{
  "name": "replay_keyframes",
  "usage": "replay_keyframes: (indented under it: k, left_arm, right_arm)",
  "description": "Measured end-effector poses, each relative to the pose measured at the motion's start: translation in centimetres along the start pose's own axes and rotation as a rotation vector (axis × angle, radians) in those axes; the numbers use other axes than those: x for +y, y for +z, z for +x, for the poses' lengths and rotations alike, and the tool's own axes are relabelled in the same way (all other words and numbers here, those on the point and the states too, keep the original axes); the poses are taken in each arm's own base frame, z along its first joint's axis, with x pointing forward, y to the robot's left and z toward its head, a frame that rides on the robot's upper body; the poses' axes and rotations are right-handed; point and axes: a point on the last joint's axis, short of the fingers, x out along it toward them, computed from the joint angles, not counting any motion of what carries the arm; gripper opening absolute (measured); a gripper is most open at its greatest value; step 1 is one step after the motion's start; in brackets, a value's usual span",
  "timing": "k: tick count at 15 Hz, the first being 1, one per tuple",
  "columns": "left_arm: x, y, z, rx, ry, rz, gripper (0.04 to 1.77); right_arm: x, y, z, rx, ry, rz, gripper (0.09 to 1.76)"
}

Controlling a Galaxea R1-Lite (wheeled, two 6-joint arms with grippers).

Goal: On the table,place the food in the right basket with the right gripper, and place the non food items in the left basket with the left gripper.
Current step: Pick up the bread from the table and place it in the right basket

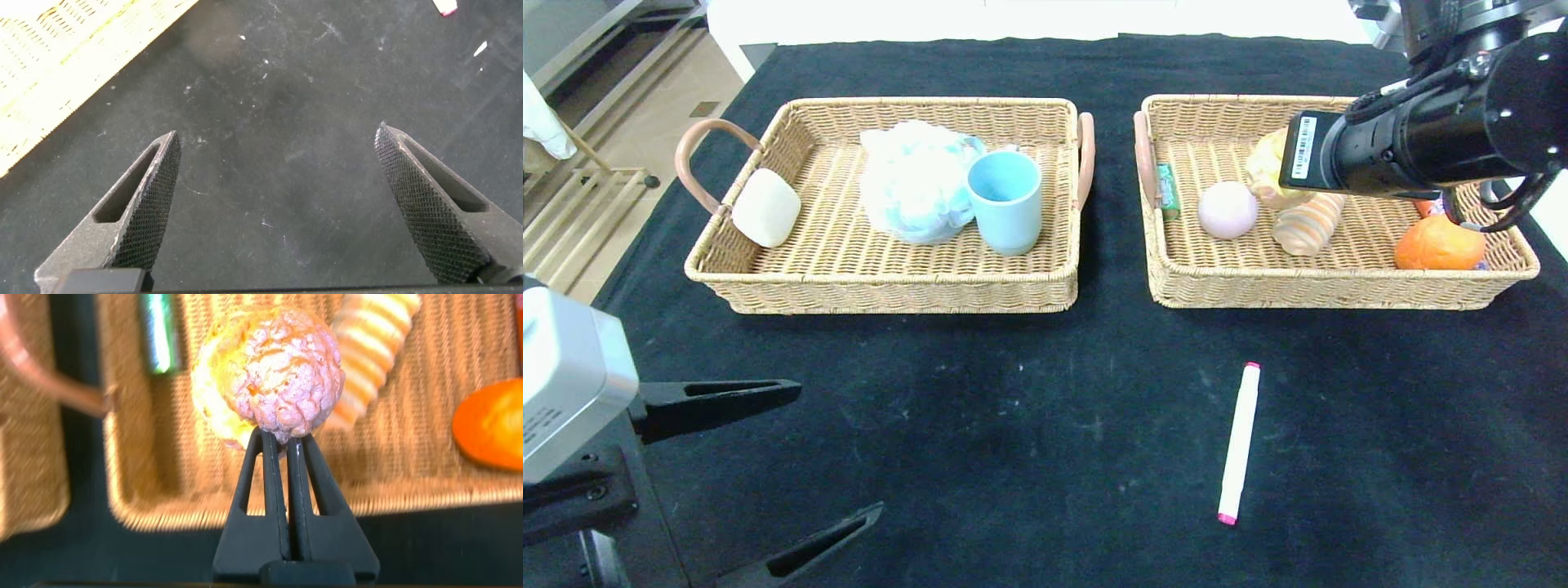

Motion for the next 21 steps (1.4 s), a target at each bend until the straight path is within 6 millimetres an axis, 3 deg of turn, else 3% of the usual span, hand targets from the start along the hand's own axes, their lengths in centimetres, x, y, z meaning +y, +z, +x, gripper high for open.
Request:
replay_keyframes:
  k: [4,9,13,17,21]
  left_arm:
    - [0.0,0.0,0.0,0.001,0.0,0.001,1.72]
    - [0.0,-0.1,0.0,0.002,0.002,0.003,1.72]
    - [-0.1,-0.2,0.1,0.005,-0.002,0.009,1.72]
    - [-0.1,-0.2,0.1,0.004,-0.002,0.009,1.72]
    - [-0.1,-0.2,0.0,0.004,-0.003,0.011,1.72]
  right_arm:
    - [-0.3,-0.1,2.4,-0.017,-0.033,0.008,0.17]
    - [-0.3,-0.5,3.3,-0.003,-0.048,0.001,0.86]
    - [-0.3,-0.6,3.4,-0.002,-0.049,0.001,1.2]
    - [-0.2,-0.5,2.9,0.003,-0.041,-0.003,1.4]
    - [-0.5,-1.8,0.3,0.136,-0.049,-0.016,1.52]
